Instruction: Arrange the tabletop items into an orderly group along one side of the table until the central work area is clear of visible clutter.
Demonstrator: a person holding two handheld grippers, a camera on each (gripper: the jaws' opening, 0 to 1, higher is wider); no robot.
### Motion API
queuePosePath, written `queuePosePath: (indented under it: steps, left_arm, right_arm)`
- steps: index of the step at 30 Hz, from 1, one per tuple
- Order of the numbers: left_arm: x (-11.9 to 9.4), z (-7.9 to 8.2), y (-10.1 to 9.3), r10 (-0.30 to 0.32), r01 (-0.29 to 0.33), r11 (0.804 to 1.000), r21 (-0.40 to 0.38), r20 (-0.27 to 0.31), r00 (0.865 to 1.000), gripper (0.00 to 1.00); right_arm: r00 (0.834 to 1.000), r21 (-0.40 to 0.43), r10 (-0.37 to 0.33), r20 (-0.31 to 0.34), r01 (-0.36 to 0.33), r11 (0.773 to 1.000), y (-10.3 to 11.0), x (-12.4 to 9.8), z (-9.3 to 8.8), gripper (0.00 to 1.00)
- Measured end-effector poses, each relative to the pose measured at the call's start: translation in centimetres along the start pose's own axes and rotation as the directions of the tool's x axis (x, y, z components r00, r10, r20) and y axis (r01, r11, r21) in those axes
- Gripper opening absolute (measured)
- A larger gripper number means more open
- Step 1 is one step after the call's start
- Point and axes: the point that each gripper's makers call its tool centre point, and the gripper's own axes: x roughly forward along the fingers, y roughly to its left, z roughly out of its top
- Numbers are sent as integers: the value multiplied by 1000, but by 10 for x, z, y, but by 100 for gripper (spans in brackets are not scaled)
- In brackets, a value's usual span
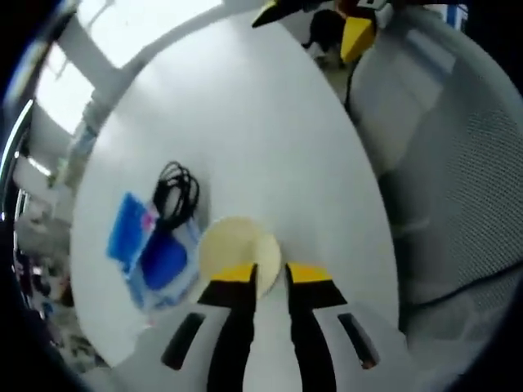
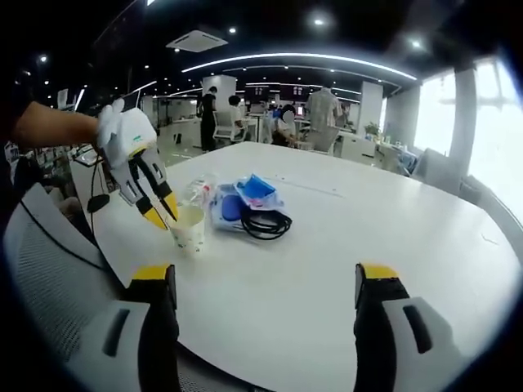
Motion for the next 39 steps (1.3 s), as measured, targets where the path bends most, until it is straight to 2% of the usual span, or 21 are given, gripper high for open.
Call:
queuePosePath:
  steps: [3,10,19,22,28,39]
  left_arm:
    - [-7,5,2,8,-5,999,-46,48,999,17]
    - [-20,11,8,40,-29,995,-100,115,993,23]
    - [-38,17,13,48,-16,989,-145,220,974,32]
    - [-46,19,16,60,-17,986,-166,259,964,35]
    - [-53,6,19,68,-26,986,-164,260,963,40]
    - [-57,-29,25,75,-44,988,-148,210,975,48]
  right_arm:
    - [1000,-1,2,-2,-2,1000,0,0,0,90]
    - [1000,-2,2,-3,-2,1000,1,0,-1,90]
    - [1000,1,1,-1,-1,1000,0,0,0,90]
    - [1000,-1,1,-1,-1,1000,0,0,-1,90]
    - [1000,-3,4,-3,-4,1000,1,0,-1,90]
    - [1000,-4,6,-5,-6,1000,1,0,-1,90]
